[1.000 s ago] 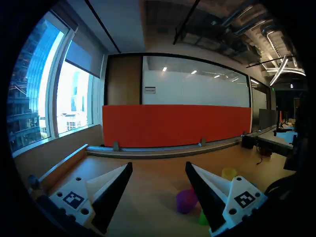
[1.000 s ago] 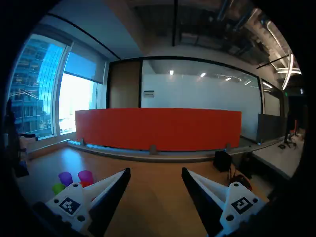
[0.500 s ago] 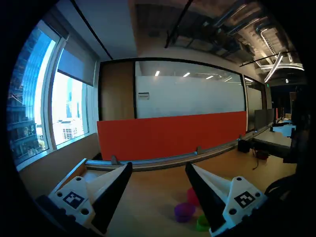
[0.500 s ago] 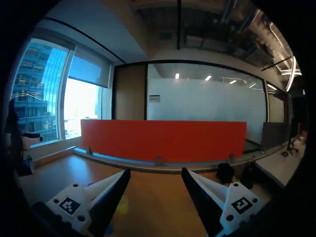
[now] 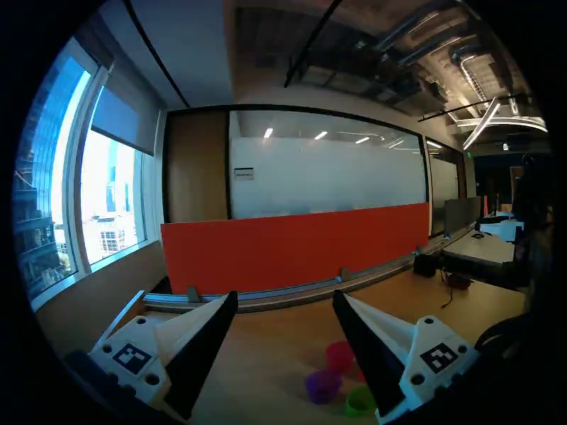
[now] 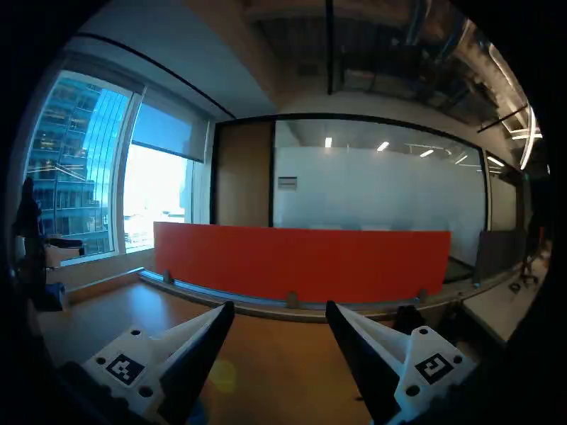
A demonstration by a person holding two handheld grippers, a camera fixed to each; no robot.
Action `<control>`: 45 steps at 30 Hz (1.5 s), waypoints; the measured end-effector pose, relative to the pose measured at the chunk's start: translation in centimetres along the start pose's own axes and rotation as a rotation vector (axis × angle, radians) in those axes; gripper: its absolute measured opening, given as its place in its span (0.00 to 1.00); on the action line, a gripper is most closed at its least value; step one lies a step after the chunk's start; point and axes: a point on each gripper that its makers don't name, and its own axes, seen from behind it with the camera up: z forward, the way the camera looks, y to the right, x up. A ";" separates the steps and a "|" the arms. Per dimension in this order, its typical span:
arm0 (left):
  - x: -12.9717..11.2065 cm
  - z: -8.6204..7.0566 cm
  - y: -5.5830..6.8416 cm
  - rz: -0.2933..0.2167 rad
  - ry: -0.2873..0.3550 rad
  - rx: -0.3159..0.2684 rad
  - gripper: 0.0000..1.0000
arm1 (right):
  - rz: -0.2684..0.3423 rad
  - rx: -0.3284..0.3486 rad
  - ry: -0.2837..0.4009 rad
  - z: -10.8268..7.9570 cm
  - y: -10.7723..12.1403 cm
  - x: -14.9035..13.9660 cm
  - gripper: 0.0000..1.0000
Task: Pour water
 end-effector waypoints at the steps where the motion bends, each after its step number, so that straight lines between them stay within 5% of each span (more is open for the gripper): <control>1: -0.1 0.1 0.3 0.003 -0.003 -0.017 0.99 | -0.004 0.013 0.002 0.0 -0.3 0.0 1.00; 12: -1.1 0.6 3.8 0.021 -0.006 -0.187 0.99 | -0.069 0.220 0.023 -0.5 -5.3 0.2 1.00; 18: -1.0 0.1 5.6 0.014 0.004 -0.260 0.99 | -0.055 0.335 0.030 -1.2 -8.2 0.8 1.00; 27: -2.1 -0.3 6.8 -0.006 -0.015 -0.331 0.99 | -0.057 0.418 0.026 -1.5 -10.3 0.6 1.00; 45: -6.5 -1.2 9.7 0.041 -0.105 -0.459 1.00 | -0.128 0.568 -0.111 -1.4 -12.9 -4.2 1.00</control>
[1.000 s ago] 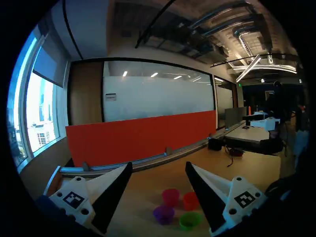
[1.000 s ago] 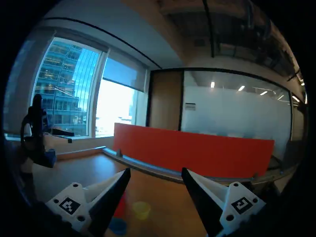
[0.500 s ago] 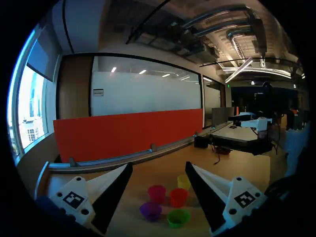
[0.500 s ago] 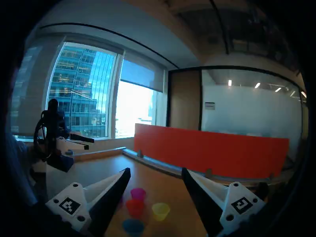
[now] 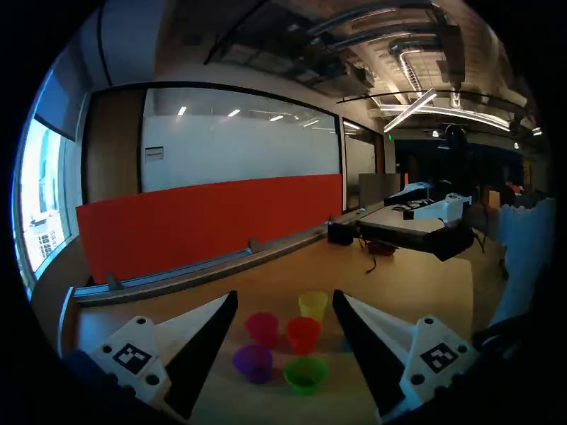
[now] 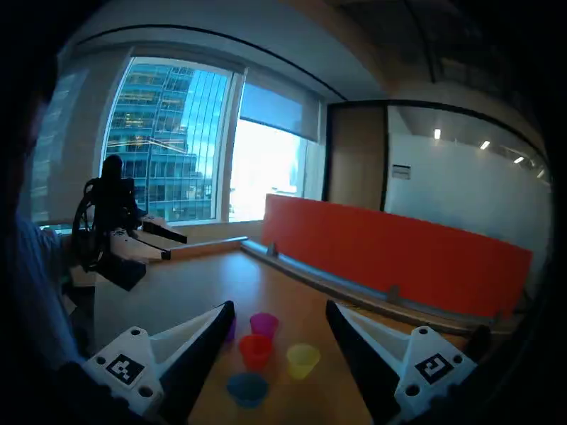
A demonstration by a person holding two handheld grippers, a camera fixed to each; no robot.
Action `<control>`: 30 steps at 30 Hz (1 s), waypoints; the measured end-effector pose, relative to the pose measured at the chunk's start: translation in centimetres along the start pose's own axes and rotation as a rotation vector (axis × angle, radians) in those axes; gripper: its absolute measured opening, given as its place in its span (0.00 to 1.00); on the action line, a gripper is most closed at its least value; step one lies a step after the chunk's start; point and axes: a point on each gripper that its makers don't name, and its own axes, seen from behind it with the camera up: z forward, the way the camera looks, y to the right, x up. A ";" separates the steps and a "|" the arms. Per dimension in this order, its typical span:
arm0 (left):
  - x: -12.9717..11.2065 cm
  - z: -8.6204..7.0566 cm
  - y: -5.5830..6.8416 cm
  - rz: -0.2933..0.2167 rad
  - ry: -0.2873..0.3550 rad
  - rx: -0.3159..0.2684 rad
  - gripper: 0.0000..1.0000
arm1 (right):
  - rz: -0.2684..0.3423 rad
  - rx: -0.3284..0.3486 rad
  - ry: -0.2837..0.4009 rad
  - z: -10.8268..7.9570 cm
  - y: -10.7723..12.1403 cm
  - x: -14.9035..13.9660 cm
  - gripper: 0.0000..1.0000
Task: Pour water
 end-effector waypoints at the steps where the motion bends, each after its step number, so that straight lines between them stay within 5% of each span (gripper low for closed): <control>1: -0.3 0.1 0.0 0.003 -0.006 -0.005 1.00 | -0.006 0.011 -0.009 0.1 -0.2 -0.3 1.00; 12: -4.4 0.9 1.2 0.025 -0.089 -0.067 1.00 | -0.019 0.093 -0.106 1.5 -1.3 -4.5 1.00; 30: -12.9 2.9 2.9 0.004 -0.226 -0.144 1.00 | -0.031 0.133 -0.243 3.6 -1.2 -13.0 1.00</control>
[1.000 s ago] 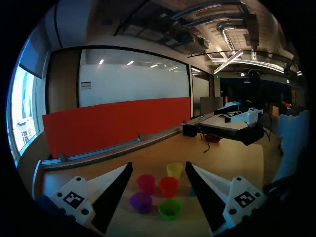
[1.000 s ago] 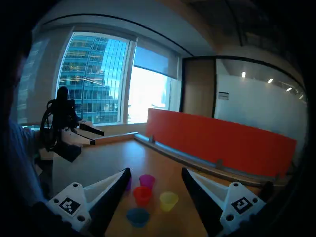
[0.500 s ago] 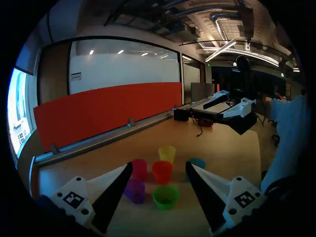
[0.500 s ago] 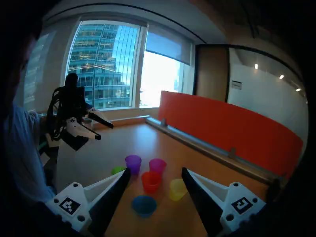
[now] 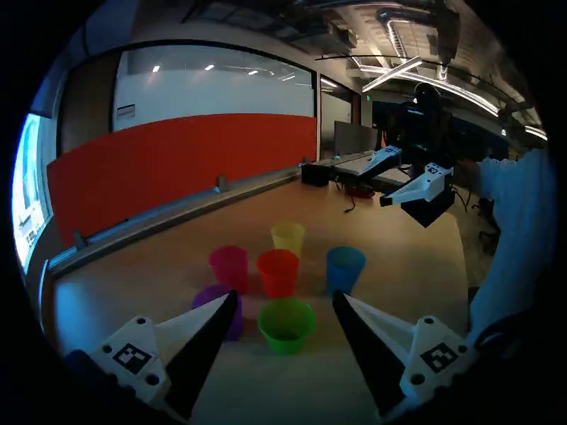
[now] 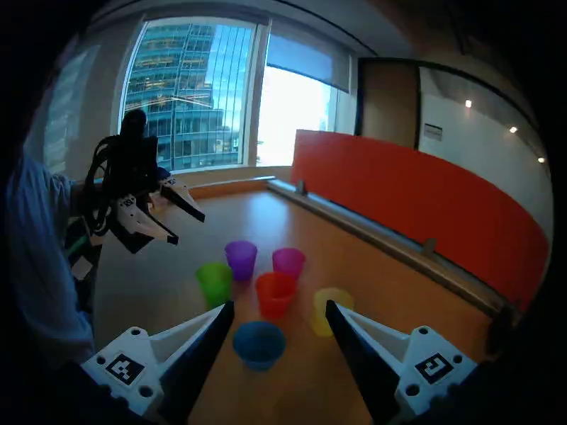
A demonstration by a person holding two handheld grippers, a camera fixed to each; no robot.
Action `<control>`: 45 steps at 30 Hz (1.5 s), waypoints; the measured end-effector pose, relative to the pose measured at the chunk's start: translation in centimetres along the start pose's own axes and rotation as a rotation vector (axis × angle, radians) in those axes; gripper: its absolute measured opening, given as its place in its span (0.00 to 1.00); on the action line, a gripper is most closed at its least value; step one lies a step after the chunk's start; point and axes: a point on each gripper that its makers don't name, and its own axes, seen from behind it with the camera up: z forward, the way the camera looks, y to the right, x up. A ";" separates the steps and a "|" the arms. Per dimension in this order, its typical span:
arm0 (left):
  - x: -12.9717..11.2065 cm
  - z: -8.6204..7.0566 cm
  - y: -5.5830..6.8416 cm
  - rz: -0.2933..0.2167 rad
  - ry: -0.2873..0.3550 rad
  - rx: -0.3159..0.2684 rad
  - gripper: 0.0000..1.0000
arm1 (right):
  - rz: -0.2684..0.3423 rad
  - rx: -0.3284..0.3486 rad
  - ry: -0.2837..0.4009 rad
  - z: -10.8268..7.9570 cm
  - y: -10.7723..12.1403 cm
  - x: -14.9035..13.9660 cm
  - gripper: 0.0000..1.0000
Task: Pour water
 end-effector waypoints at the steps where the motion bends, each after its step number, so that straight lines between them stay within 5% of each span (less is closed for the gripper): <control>1: -0.4 0.2 0.1 0.000 -0.006 -0.004 1.00 | -0.003 0.002 -0.008 0.2 0.0 -0.5 1.00; 15: -5.6 1.9 1.0 0.016 -0.105 -0.025 1.00 | -0.020 0.035 -0.094 2.8 -1.0 -6.1 1.00; 23: -8.7 3.0 0.4 0.009 -0.174 -0.009 1.00 | -0.021 0.059 -0.140 3.9 -1.8 -9.0 1.00; 45: -9.8 6.3 0.2 0.027 -0.228 -0.031 1.00 | -0.026 0.094 -0.219 6.9 -2.2 -12.4 1.00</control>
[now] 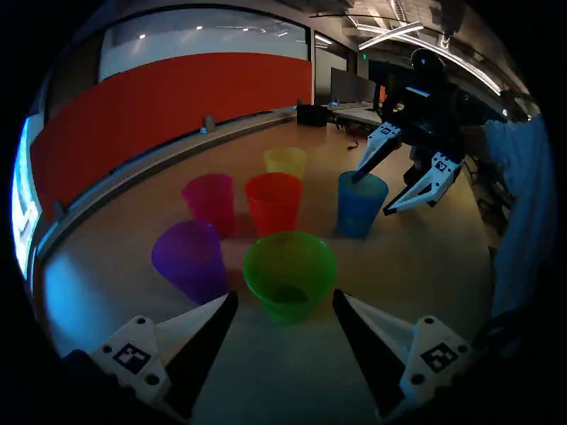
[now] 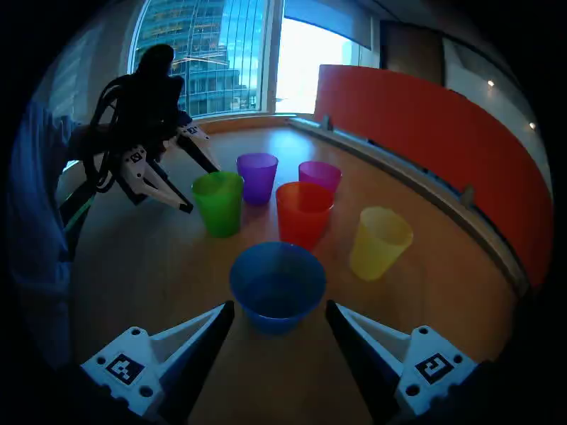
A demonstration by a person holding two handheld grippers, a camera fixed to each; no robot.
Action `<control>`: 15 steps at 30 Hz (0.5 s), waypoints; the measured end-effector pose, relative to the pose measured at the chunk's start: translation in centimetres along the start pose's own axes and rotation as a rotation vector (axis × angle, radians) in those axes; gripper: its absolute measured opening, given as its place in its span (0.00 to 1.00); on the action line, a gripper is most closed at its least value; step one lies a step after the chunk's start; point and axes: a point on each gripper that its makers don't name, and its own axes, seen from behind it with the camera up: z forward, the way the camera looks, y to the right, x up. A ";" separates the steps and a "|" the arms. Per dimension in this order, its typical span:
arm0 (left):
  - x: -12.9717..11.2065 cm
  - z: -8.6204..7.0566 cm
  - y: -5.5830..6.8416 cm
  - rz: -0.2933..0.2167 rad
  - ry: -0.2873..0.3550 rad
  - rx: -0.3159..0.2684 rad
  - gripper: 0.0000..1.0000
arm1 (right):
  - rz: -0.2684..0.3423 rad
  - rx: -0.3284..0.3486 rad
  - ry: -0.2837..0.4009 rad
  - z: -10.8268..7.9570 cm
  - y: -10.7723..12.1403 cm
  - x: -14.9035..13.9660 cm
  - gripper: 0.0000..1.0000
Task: Pour water
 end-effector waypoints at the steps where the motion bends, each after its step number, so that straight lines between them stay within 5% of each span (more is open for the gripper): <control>1: 0.1 0.2 0.0 0.001 -0.001 -0.003 1.00 | -0.001 0.002 -0.002 0.2 0.0 0.0 1.00; 15: 0.5 1.7 0.0 0.004 -0.004 -0.020 1.00 | -0.001 0.016 -0.010 1.9 0.0 0.6 1.00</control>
